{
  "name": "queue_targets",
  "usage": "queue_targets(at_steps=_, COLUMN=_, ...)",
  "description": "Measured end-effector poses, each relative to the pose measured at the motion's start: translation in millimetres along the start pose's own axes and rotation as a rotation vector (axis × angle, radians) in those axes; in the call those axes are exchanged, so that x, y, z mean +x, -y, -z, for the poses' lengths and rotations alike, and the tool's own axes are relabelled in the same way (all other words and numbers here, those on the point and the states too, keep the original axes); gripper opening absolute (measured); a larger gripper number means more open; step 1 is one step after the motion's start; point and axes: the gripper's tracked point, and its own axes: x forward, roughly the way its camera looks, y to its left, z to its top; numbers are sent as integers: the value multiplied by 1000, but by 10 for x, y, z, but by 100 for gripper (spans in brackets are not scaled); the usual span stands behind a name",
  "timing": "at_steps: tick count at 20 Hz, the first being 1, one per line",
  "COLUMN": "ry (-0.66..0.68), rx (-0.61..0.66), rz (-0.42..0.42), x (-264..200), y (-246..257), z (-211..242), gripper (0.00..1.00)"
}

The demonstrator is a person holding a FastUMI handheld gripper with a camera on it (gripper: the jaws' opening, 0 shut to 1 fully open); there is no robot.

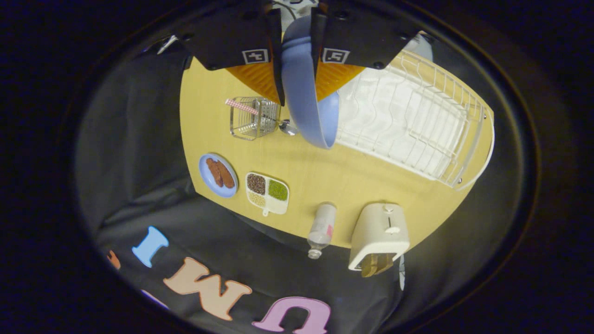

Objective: Take the plate from the dish rack, then take the spoon from the basket and place it into the plate.

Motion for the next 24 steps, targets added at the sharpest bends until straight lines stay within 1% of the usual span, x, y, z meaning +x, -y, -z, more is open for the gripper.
queue_targets(at_steps=4, ry=-39, rx=179, rz=-81, x=47, y=87, z=43, gripper=28)
queue_targets(at_steps=6, ry=-50, rx=208, rz=-110, x=69, y=120, z=35, gripper=28)
queue_targets(at_steps=7, ry=-56, rx=210, rz=-107, x=88, y=153, z=31, gripper=28)
queue_targets(at_steps=9, ry=-67, rx=166, rz=-84, x=87, y=189, z=54, gripper=28)
queue_targets(at_steps=12, ry=-64, rx=25, rz=-29, x=24, y=130, z=66, gripper=28)
queue_targets(at_steps=14, ry=-41, rx=-15, rz=8, x=-56, y=145, z=-24, gripper=28)
queue_targets(at_steps=15, ry=-19, rx=-1, rz=-11, x=-123, y=113, z=-113, gripper=28)
queue_targets(at_steps=16, ry=-2, rx=37, rz=-61, x=-220, y=6, z=-166, gripper=27)
queue_targets(at_steps=17, ry=5, rx=48, rz=-101, x=-293, y=-59, z=-191, gripper=27)
queue_targets(at_steps=18, ry=12, rx=46, rz=-117, x=-353, y=-18, z=-185, gripper=27)
queue_targets(at_steps=19, ry=23, rx=46, rz=-114, x=-379, y=55, z=-191, gripper=27)
queue_targets(at_steps=20, ry=38, rx=59, rz=-113, x=-397, y=137, z=-194, gripper=27)
queue_targets(at_steps=21, ry=50, rx=81, rz=-132, x=-413, y=207, z=-185, gripper=27)
queue_targets(at_steps=24, ry=76, rx=210, rz=-270, x=-463, y=445, z=-56, gripper=27)
